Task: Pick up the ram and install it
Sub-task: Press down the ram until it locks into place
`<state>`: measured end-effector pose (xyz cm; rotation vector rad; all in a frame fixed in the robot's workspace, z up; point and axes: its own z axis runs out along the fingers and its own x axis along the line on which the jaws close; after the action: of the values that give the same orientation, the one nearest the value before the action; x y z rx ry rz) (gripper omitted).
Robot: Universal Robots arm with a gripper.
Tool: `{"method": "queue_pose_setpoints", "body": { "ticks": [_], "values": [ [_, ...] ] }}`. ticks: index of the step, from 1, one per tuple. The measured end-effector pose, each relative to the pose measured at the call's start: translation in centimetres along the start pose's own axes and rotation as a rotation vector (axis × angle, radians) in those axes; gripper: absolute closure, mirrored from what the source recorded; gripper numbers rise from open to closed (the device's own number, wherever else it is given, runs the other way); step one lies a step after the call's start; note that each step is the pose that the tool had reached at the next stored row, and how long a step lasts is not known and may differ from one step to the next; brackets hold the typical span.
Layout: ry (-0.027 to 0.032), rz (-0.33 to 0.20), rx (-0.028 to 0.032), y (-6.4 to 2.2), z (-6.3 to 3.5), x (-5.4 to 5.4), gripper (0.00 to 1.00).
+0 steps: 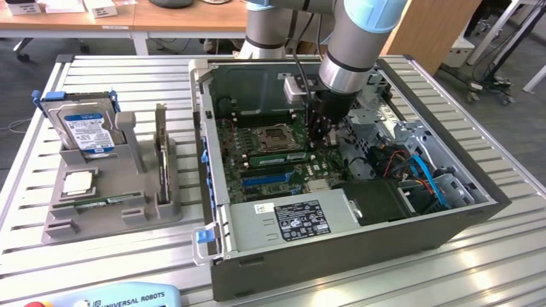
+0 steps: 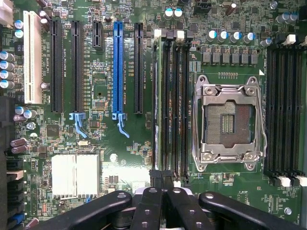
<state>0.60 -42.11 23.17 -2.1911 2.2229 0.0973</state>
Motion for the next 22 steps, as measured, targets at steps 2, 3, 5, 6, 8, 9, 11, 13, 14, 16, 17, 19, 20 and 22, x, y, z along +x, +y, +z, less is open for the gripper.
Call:
{"method": "queue_pose_setpoints", "body": {
  "ticks": [2, 3, 5, 6, 8, 9, 11, 13, 14, 16, 17, 19, 20, 22],
  "values": [
    [-0.0005, 0.0, 0.0001, 0.0, 0.07, 0.0, 0.9],
    [-0.0003, 0.0, 0.0001, 0.0, 0.1, 0.0, 0.9],
    [0.0002, 0.0, 0.0, 0.0, 0.12, 0.01, 0.9],
    [0.0001, 0.0, 0.0, -0.01, 0.12, 0.01, 0.9],
    [-0.0001, 0.0, 0.0, -0.01, 0.16, 0.01, 0.9],
    [0.0, 0.0, 0.0, -0.01, 0.17, 0.01, 0.9],
    [0.0001, 0.0, 0.0, -0.01, 0.17, 0.01, 0.9],
    [0.0001, 0.0, 0.0, 0.0, 0.17, 0.01, 0.9],
    [0.0001, 0.0, 0.0, -0.01, 0.17, 0.01, 0.9],
    [0.0, 0.0, 0.0, -0.01, 0.19, 0.01, 0.9],
    [-0.0003, 0.0, 0.0001, -0.01, 0.23, 0.01, 0.9],
    [0.0, 0.0, 0.0, -0.01, 0.24, 0.01, 0.9],
    [0.0, 0.0, 0.0, -0.01, 0.24, 0.01, 0.9],
    [0.0001, 0.0, 0.0, -0.01, 0.24, 0.01, 0.9]
  ]
}}
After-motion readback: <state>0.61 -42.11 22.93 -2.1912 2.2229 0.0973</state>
